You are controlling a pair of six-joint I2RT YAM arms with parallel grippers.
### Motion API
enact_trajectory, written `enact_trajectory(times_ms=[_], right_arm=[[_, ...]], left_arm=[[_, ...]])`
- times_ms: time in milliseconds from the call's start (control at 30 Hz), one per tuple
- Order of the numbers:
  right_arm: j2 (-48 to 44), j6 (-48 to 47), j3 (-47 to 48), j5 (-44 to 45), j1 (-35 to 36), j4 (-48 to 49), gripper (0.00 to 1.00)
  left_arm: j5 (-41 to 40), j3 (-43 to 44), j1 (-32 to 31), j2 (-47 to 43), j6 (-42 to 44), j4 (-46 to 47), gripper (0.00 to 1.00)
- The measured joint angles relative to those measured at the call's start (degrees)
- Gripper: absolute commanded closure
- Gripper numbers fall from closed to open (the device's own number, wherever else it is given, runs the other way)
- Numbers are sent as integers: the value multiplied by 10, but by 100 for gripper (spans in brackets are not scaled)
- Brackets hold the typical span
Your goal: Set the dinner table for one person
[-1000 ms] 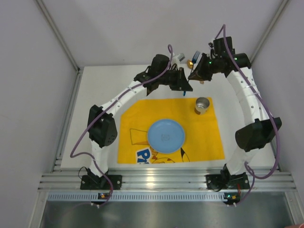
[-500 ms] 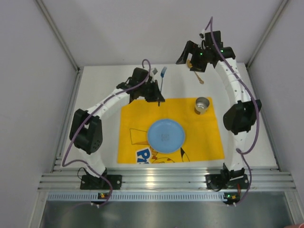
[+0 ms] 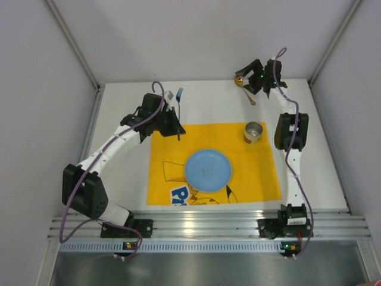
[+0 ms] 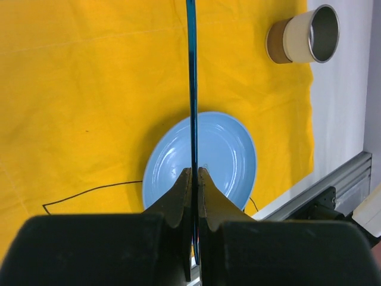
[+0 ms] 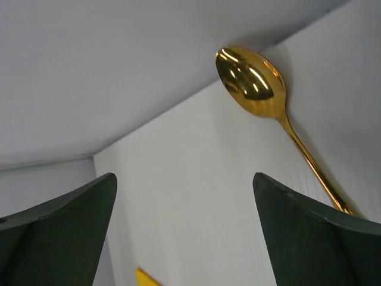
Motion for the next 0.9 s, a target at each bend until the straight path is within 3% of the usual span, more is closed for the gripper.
enact_trajectory(times_ms=[233, 600, 733, 900], right_arm=[[73, 114, 45, 10, 3, 135, 5], [105, 116, 38, 19, -4, 148, 8], [55, 87, -42, 17, -22, 150, 11], [-54, 33, -209, 8, -73, 140, 12]], left_arm=[[-40, -7, 17, -8, 1, -37, 100], [-71, -33, 35, -26, -3, -69, 100], [-50, -108, 63, -30, -1, -47, 100], [20, -179, 68, 48, -1, -17, 100]])
